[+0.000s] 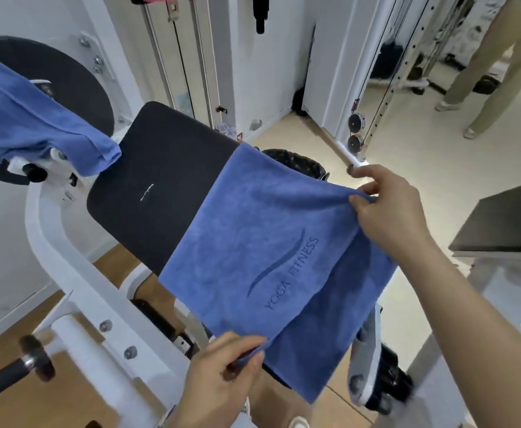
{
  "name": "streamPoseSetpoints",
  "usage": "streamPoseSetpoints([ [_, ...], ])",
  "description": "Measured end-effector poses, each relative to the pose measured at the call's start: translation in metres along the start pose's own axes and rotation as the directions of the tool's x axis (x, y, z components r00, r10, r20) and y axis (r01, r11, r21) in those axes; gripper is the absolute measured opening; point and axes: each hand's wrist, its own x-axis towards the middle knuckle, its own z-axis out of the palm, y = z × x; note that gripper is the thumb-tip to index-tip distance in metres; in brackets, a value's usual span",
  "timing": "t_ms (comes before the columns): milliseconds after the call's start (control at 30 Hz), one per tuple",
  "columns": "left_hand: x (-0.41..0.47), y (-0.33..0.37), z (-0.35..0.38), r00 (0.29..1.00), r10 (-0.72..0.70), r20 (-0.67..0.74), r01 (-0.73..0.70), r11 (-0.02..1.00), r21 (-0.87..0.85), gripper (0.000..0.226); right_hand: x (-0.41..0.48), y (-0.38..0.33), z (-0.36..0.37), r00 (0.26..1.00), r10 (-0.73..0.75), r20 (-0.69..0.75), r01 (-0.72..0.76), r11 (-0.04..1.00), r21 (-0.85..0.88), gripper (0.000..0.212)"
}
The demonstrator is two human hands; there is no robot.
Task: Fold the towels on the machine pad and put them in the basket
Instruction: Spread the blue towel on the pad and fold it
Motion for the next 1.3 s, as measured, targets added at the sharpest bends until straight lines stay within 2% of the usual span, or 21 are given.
streamPoseSetpoints([
  [133, -0.018, 0.011, 0.034, 0.999, 0.029, 0.025, -0.030, 0.998, 0.063, 0.021, -0.009, 0.011, -0.009, 0.994, -0.102, -0.046, 0.093, 0.979, -0.183, 0.042],
  [333, -0.029, 0.015, 0.079, 0.985, 0.065, 0.160, -0.118, 0.927, 0.356, 0.019, -0.011, 0.037, -0.023, 0.988, -0.142, 0.065, 0.155, 0.850, -0.504, 0.035],
  [467, -0.026, 0.016, 0.093, 0.970, 0.010, 0.244, -0.148, 0.818, 0.556, 0.017, -0.011, 0.048, -0.022, 0.987, -0.124, 0.098, 0.158, 0.807, -0.569, 0.027],
  [567, -0.022, 0.023, 0.104, 0.960, -0.070, 0.270, -0.134, 0.733, 0.667, 0.045, -0.009, 0.054, -0.020, 0.989, -0.105, 0.100, 0.143, 0.820, -0.554, 0.025],
  [633, -0.020, 0.026, 0.110, 0.965, -0.078, 0.249, -0.125, 0.701, 0.703, 0.039, -0.009, 0.056, -0.021, 0.988, -0.108, 0.113, 0.154, 0.809, -0.567, 0.027],
  [667, -0.019, 0.027, 0.111, 0.973, -0.052, 0.226, -0.126, 0.700, 0.703, 0.030, -0.009, 0.057, -0.021, 0.984, -0.132, 0.117, 0.176, 0.790, -0.587, 0.029],
  [733, -0.021, 0.027, 0.111, 0.983, 0.008, 0.186, -0.137, 0.707, 0.694, 0.016, -0.012, 0.059, -0.021, 0.946, -0.301, 0.119, 0.309, 0.727, -0.613, 0.037],
  [767, -0.023, 0.027, 0.109, 0.985, 0.028, 0.172, -0.138, 0.724, 0.676, 0.013, -0.018, 0.058, -0.021, 0.892, -0.425, 0.153, 0.427, 0.682, -0.593, 0.038],
  [833, -0.024, 0.024, 0.101, 0.989, 0.043, 0.145, -0.120, 0.803, 0.584, 0.008, -0.032, 0.052, -0.019, 0.711, -0.629, 0.315, 0.696, 0.564, -0.444, 0.029],
  [867, -0.024, 0.024, 0.094, 0.992, 0.025, 0.124, -0.086, 0.852, 0.516, 0.007, -0.041, 0.050, -0.017, 0.614, -0.653, 0.444, 0.789, 0.513, -0.338, 0.027],
  [900, -0.024, 0.025, 0.084, 0.995, -0.014, 0.099, -0.030, 0.903, 0.428, 0.006, -0.049, 0.048, -0.016, 0.536, -0.614, 0.580, 0.835, 0.487, -0.257, 0.033],
  [967, -0.021, 0.028, 0.063, 0.991, -0.114, 0.070, 0.092, 0.962, 0.256, 0.003, -0.060, 0.048, -0.013, 0.450, -0.473, 0.757, 0.859, 0.462, -0.221, 0.050],
  [1034, -0.016, 0.032, 0.042, 0.992, -0.122, 0.018, 0.116, 0.974, 0.194, 0.009, -0.063, 0.054, -0.010, 0.436, -0.425, 0.793, 0.869, 0.430, -0.247, 0.048],
  [1167, -0.004, 0.035, 0.007, 0.993, -0.083, -0.082, 0.102, 0.958, 0.268, 0.010, -0.056, 0.065, -0.005, 0.486, -0.539, 0.688, 0.872, 0.347, -0.344, 0.029],
  [1300, 0.003, 0.037, -0.020, 0.995, -0.099, -0.006, 0.096, 0.944, 0.314, 0.027, -0.043, 0.062, -0.009, 0.540, -0.625, 0.564, 0.836, 0.322, -0.444, 0.030],
])
